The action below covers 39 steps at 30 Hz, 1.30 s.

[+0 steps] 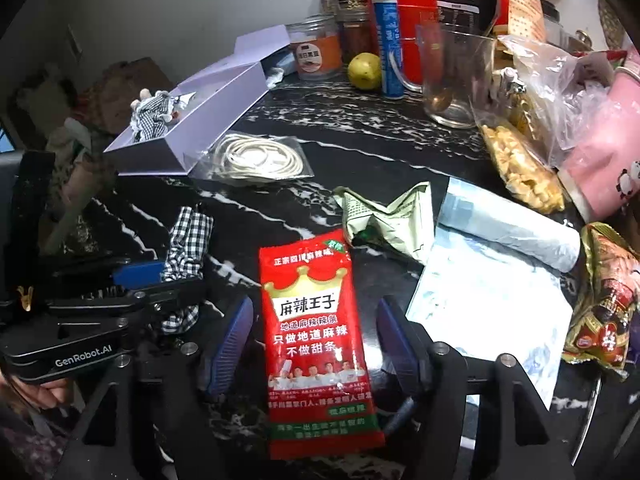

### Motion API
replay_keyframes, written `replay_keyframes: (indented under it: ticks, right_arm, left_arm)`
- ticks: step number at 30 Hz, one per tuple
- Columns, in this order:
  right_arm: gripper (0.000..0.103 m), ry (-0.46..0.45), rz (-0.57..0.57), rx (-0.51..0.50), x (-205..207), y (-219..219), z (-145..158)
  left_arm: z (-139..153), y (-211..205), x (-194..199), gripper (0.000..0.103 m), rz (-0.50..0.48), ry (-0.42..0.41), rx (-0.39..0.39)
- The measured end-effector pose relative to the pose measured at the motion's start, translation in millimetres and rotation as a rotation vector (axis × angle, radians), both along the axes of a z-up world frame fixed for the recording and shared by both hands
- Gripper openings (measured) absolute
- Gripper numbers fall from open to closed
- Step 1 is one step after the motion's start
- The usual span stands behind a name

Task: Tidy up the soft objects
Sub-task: 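Lift the gingham strip and red spicy packet off the table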

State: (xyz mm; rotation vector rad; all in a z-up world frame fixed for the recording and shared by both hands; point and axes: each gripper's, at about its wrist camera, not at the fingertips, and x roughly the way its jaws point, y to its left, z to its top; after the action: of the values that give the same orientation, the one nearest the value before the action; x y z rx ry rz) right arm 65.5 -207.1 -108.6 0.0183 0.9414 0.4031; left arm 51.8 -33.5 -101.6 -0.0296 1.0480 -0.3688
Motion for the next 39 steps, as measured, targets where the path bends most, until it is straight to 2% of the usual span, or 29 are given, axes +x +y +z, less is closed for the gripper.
replay_keyframes:
  ticks: [3, 6, 10, 12, 13, 17, 28, 39]
  right_arm:
    - [0.068, 0.036, -0.005, -0.010, 3, 1, -7]
    - [0.070, 0.020, 0.002, -0.040, 2, 5, -7]
    - [0.071, -0.002, 0.010, -0.134, 0, 16, -11]
    - [0.062, -0.024, 0.017, -0.182, -2, 21, -12]
    - [0.051, -0.046, 0.030, -0.197, -4, 23, -12]
    - [0.044, -0.055, 0.006, -0.152, -5, 17, -11]
    - [0.042, -0.077, -0.021, -0.021, -22, 5, -1]
    - [0.042, -0.102, -0.016, 0.009, -42, 5, 7]
  left_arm:
    - [0, 0, 0, 0.028, -0.002, -0.003, -0.003]
    - [0, 1, 0, 0.028, -0.002, -0.002, -0.006]
    - [0, 1, 0, 0.028, -0.002, -0.001, -0.005]
    - [0, 1, 0, 0.028, -0.002, -0.002, -0.004]
    - [0, 1, 0, 0.028, -0.003, -0.003, -0.003]
    - [0, 0, 0, 0.028, -0.014, -0.014, 0.006]
    - [5, 4, -7, 0.028, -0.007, -0.042, -0.016]
    - [15, 0, -24, 0.028, -0.020, -0.081, -0.009]
